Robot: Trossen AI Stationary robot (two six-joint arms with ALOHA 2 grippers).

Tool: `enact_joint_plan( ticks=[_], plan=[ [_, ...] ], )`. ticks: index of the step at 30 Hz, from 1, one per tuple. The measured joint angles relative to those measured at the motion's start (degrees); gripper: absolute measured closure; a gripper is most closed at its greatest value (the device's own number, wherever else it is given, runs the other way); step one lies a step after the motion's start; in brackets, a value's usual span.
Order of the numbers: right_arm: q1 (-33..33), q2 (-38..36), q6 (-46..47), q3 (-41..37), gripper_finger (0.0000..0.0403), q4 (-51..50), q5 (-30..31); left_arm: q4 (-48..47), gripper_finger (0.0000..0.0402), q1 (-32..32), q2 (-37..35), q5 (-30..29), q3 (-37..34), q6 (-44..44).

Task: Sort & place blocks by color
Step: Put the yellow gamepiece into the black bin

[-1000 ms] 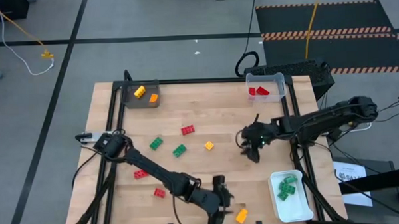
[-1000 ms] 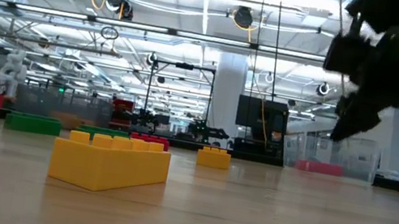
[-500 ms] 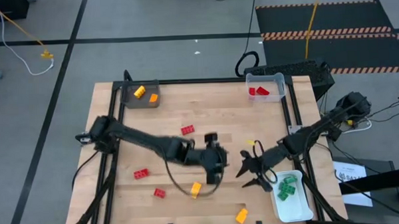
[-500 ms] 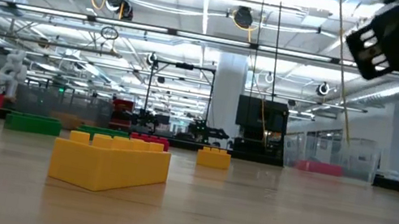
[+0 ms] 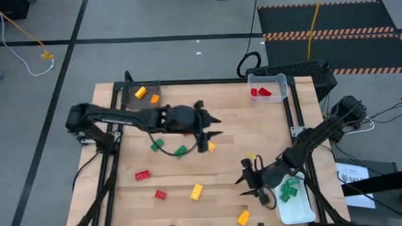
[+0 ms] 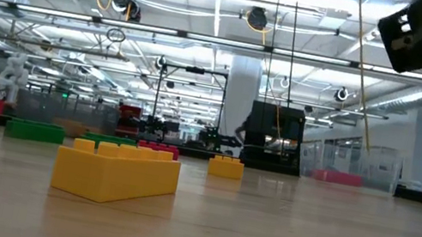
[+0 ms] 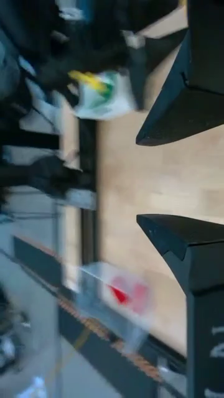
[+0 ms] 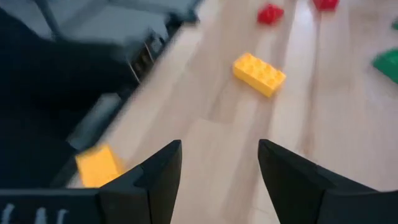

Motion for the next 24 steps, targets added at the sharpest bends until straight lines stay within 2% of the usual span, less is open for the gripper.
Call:
enact_joint_plan(
  ticks=[8,14,19,24],
  plan=[
    [-0.4,9.9,-5.5,18.3,0.0200,-27.1,0.1,15.3,0.0208,-2.0,-8.5,1.5,-19.0,-2.4],
    [0.1,19.8,-9.8,30.8,0.0200,-39.6,-3.2,25.6,0.0208,-3.0,-10.3,0.7,-29.5,-5.8],
    [1.2,26.1,-9.9,39.5,0.0197,-50.1,-5.7,31.4,0.0208,-3.0,-10.6,0.7,-33.5,-6.9],
    [3.1,29.1,-9.3,44.0,0.0184,-53.7,-9.1,31.5,0.0208,-3.4,-10.5,0.6,-34.1,-7.3]
  ],
)
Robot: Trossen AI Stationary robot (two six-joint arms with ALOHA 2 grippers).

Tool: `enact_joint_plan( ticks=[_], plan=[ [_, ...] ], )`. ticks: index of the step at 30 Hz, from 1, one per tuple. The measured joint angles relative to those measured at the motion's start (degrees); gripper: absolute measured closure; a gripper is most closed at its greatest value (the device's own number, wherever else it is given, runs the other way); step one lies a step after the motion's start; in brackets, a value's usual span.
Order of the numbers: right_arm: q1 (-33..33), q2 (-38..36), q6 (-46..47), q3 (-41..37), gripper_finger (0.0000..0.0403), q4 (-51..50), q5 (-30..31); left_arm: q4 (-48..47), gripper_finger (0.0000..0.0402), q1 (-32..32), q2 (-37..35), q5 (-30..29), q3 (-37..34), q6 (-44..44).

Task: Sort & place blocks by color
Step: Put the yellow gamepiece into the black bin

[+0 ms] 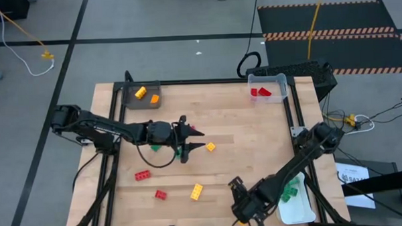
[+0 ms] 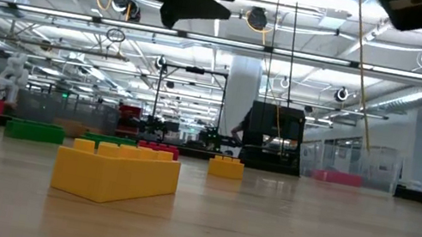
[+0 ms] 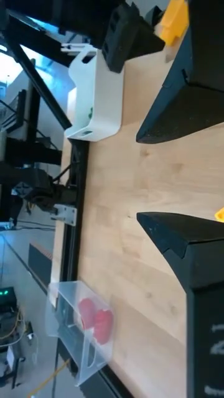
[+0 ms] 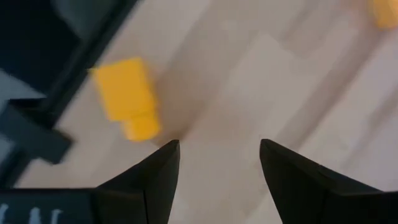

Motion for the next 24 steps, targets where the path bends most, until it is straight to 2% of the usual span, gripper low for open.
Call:
enact_joint_plan(
  ticks=[10,17,21,24],
  plan=[
    [2.9,2.7,8.1,1.1,0.0120,3.6,-6.1,0.0,0.0208,-2.2,0.0,0.0,0.0,-0.4],
    [4.4,5.9,7.5,1.1,0.0099,7.7,-5.5,-0.3,0.0208,-3.5,0.0,0.0,0.0,-1.3],
    [4.4,7.1,5.7,1.1,0.0102,5.9,-3.8,-0.3,0.0208,-3.5,0.0,0.0,0.0,-1.3],
    [4.4,7.0,4.4,1.1,0.0104,6.0,-0.4,-0.4,0.0208,-3.5,0.0,0.0,0.0,-1.4]
  ],
)
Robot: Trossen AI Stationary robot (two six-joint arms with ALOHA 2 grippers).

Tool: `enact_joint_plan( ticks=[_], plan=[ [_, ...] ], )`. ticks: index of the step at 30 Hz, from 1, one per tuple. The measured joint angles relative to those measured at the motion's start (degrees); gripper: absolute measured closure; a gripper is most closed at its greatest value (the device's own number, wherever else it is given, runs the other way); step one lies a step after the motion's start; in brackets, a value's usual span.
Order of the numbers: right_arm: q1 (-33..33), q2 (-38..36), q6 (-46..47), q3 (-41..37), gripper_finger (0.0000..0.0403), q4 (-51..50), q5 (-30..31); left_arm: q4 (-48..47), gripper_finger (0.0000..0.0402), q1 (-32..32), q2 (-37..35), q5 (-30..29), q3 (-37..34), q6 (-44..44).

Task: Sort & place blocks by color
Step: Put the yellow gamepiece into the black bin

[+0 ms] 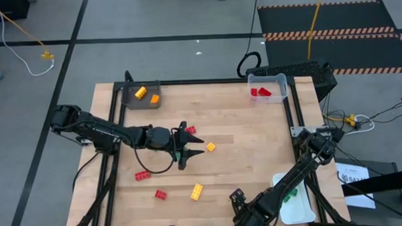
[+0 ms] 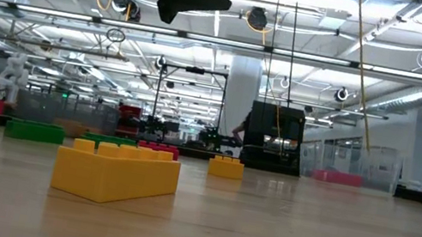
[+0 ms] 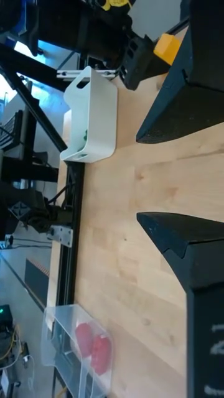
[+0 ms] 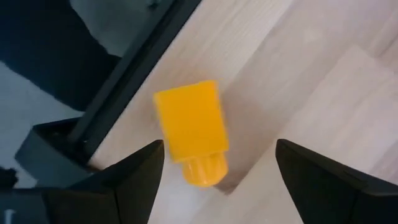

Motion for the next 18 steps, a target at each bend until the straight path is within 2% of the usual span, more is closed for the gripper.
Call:
enact_joint_plan(
  ticks=[18],
  plan=[
    [0.1,0.0,-1.0,0.0,0.0106,2.2,2.1,-1.3,0.0208,0.0,0.0,0.0,0.0,-1.9]
  ],
)
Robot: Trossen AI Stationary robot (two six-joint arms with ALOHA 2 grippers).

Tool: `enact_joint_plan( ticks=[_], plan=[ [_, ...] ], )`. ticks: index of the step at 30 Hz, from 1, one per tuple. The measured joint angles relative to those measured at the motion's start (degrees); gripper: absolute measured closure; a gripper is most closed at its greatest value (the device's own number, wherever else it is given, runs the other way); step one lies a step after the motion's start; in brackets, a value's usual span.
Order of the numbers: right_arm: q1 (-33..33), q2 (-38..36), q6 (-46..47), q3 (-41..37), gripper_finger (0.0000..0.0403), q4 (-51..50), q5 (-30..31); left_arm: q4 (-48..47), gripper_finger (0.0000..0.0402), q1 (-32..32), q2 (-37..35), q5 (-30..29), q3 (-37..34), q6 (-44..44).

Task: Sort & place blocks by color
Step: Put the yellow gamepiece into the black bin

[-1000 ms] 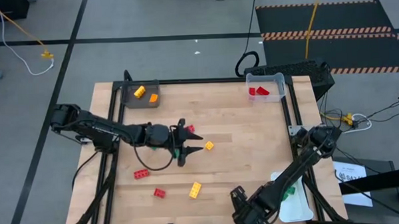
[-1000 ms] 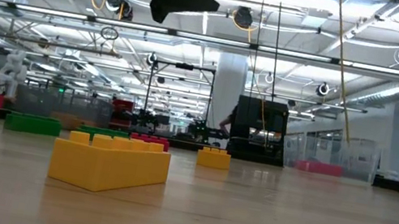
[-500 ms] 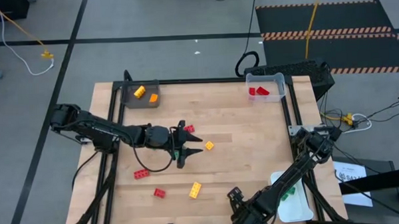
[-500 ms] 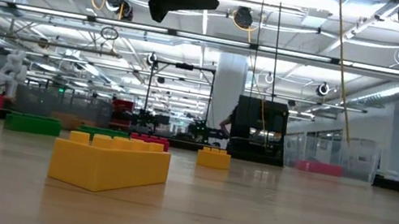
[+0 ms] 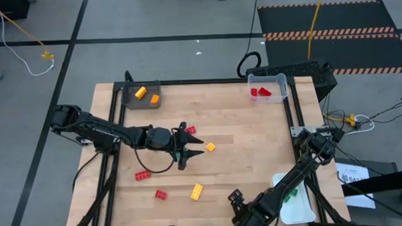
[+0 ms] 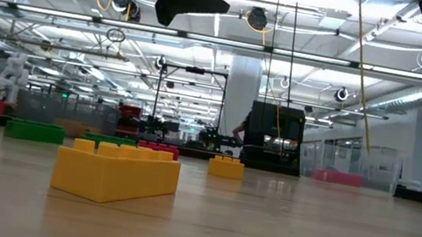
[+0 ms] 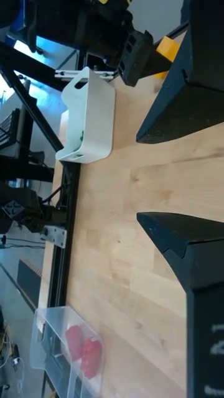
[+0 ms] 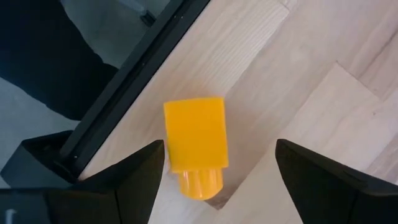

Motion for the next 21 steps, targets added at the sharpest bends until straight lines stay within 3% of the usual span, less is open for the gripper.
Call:
enact_joint_plan(
  ticks=[8,21],
  plan=[
    [-0.3,0.0,1.0,-3.9,0.0133,2.8,1.5,-0.9,0.0208,0.0,0.0,0.0,0.0,-0.2],
    [-0.7,0.0,-0.9,-5.1,0.0294,5.1,1.3,-0.8,0.0208,0.0,0.0,0.0,0.0,-0.7]
  ],
)
